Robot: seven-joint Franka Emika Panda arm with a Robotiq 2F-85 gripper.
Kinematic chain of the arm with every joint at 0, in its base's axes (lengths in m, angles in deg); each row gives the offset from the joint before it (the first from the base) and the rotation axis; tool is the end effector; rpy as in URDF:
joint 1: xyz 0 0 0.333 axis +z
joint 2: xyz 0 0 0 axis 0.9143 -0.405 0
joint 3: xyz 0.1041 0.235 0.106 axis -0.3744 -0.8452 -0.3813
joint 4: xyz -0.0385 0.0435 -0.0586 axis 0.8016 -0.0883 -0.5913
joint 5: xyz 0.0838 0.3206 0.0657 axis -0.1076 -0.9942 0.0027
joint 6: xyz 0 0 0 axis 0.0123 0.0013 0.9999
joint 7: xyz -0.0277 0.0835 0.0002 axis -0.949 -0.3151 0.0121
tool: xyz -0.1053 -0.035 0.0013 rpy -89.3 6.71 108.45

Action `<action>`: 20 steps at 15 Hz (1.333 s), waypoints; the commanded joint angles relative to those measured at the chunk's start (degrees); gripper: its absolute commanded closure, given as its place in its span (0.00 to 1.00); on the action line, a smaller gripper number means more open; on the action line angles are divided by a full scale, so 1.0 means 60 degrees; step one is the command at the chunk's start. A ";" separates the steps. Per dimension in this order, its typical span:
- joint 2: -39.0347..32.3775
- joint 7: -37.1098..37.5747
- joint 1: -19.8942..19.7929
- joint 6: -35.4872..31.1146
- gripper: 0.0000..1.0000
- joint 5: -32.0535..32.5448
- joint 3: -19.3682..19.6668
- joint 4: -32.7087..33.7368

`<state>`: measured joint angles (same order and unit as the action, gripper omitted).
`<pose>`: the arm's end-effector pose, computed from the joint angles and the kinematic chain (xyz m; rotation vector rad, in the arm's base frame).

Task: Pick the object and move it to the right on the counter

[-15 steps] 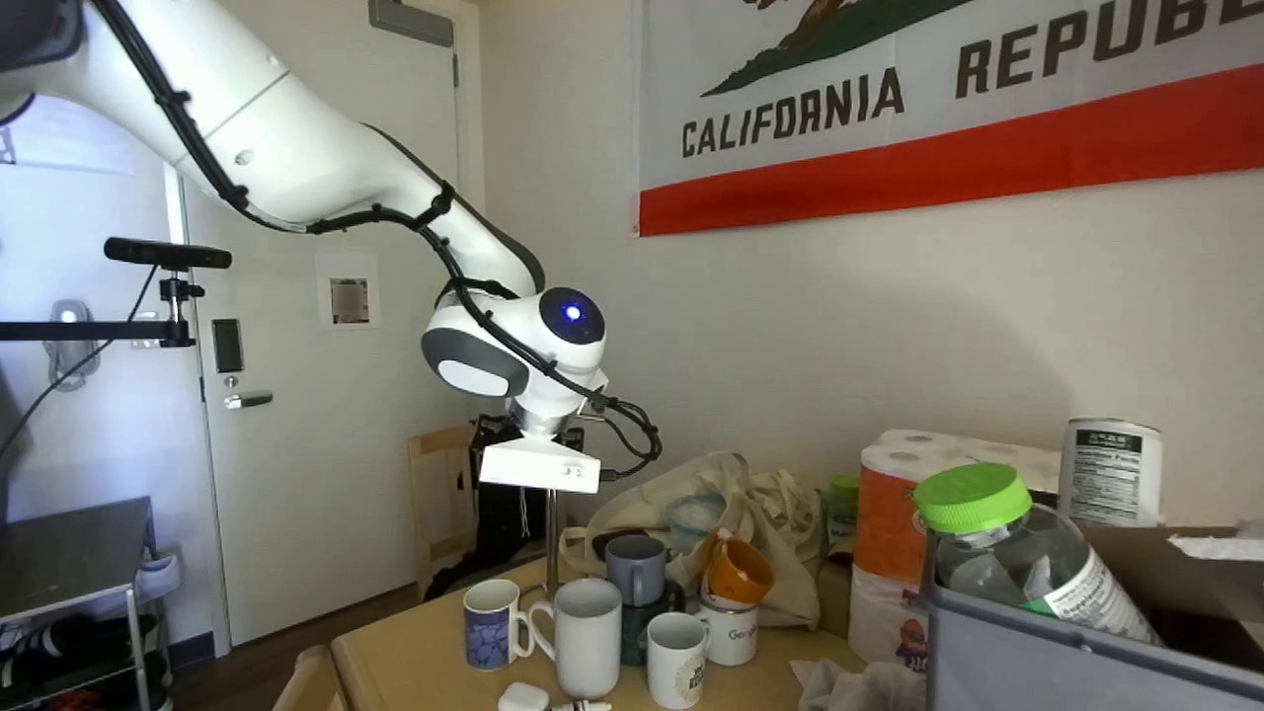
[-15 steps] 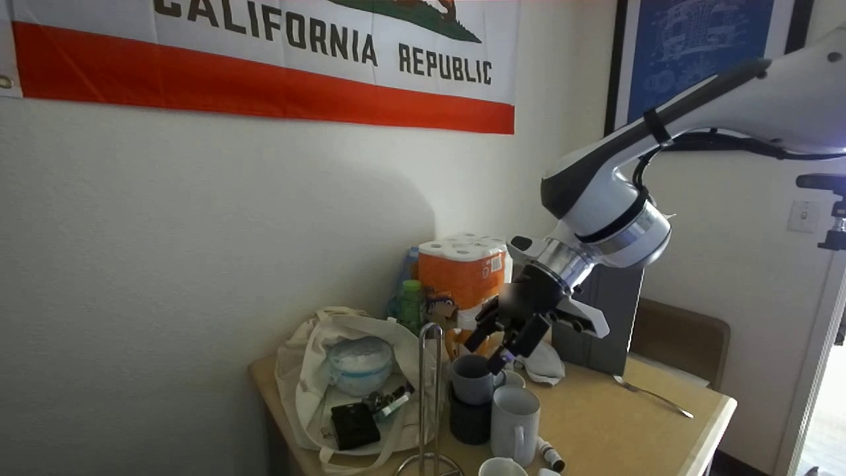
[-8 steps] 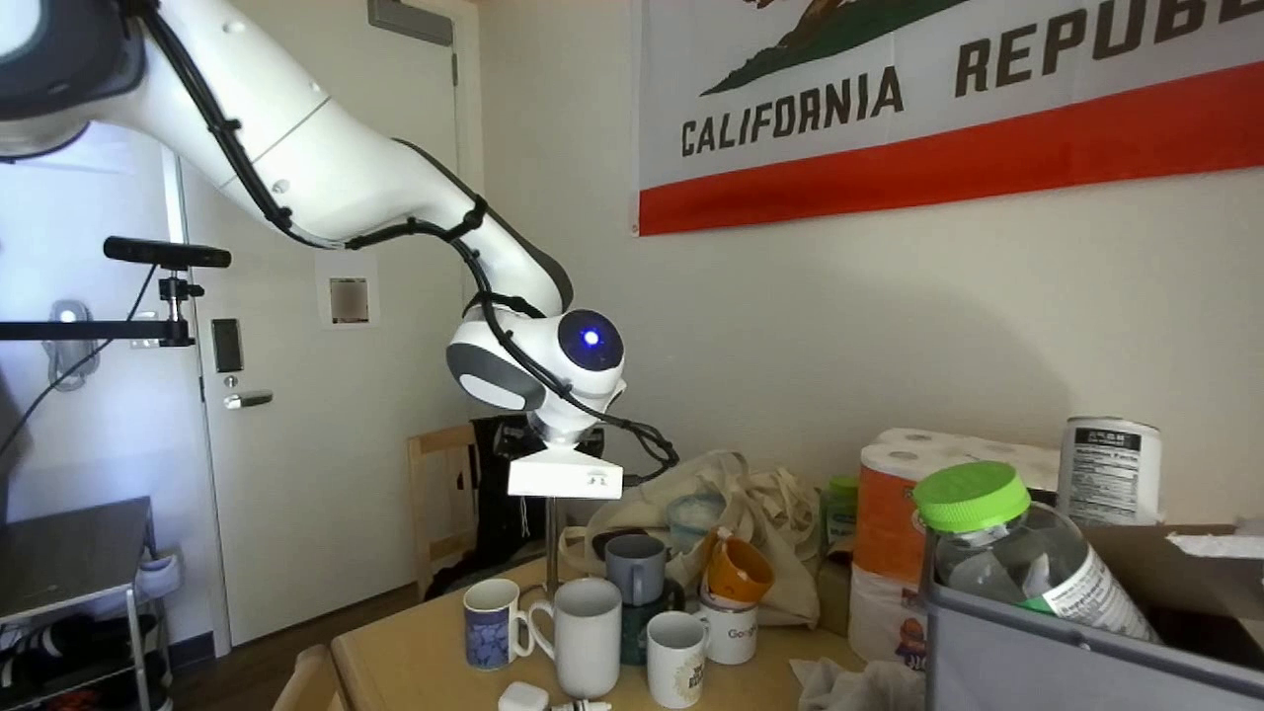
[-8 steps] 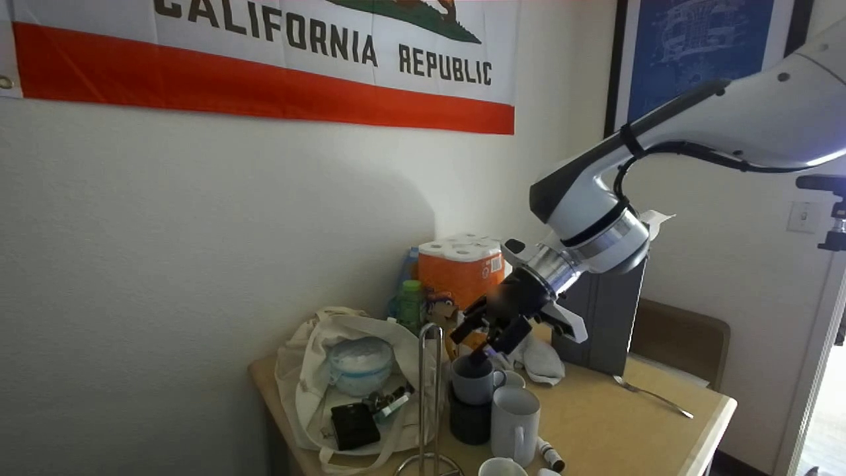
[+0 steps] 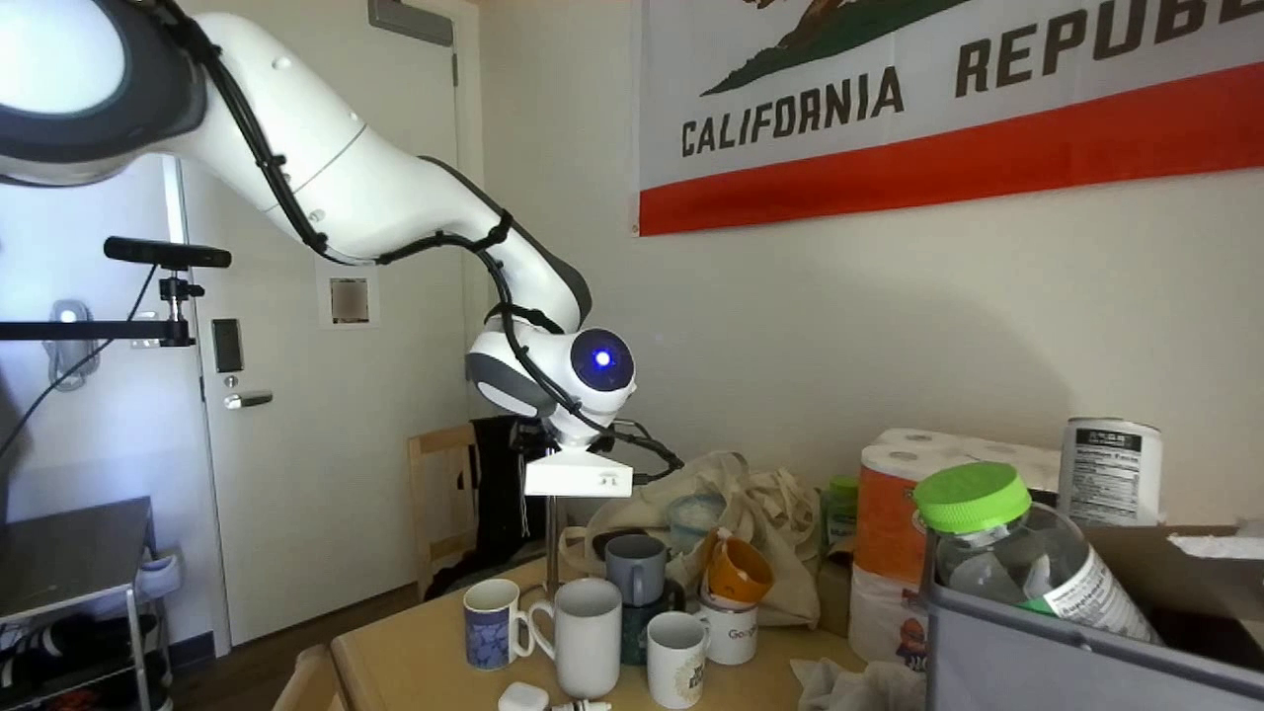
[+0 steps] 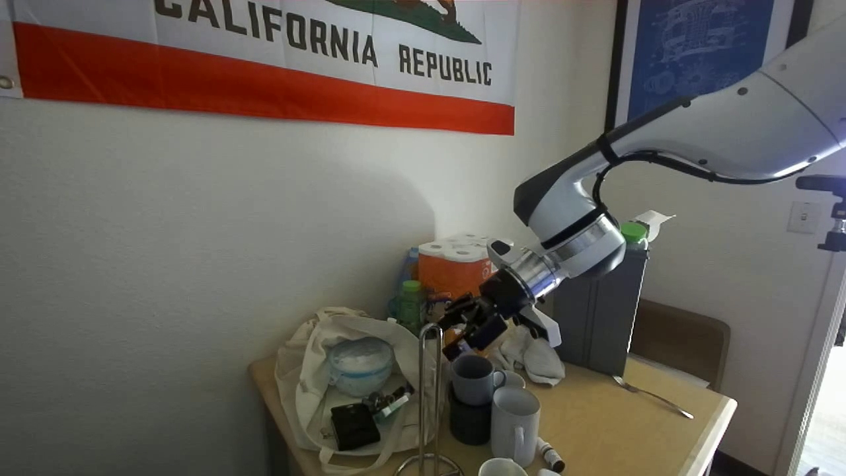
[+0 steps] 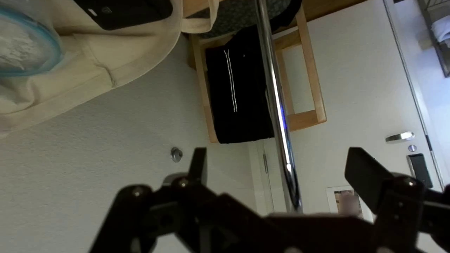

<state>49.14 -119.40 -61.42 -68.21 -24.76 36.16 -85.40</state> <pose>0.5572 0.0991 0.3152 -2.0219 -1.2035 -1.0107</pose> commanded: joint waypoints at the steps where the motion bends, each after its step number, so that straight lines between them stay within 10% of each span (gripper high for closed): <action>1: -0.0181 -0.0257 -0.0015 -0.0152 0.00 -0.0598 -0.0157 0.0227; 3: -0.0203 -0.0224 0.0019 -0.0148 0.00 -0.0719 -0.0161 0.0164; 4: -0.0210 -0.0236 0.0037 -0.0168 0.25 -0.0770 -0.0156 0.0128; 14: -0.0177 -0.0228 0.0038 -0.0204 0.95 -0.1441 -0.0070 -0.0299; 20: -0.0099 -0.0222 0.0132 -0.0406 0.98 -0.1913 -0.0114 -0.0360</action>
<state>47.06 -119.42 -61.03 -69.14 -33.11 35.90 -86.42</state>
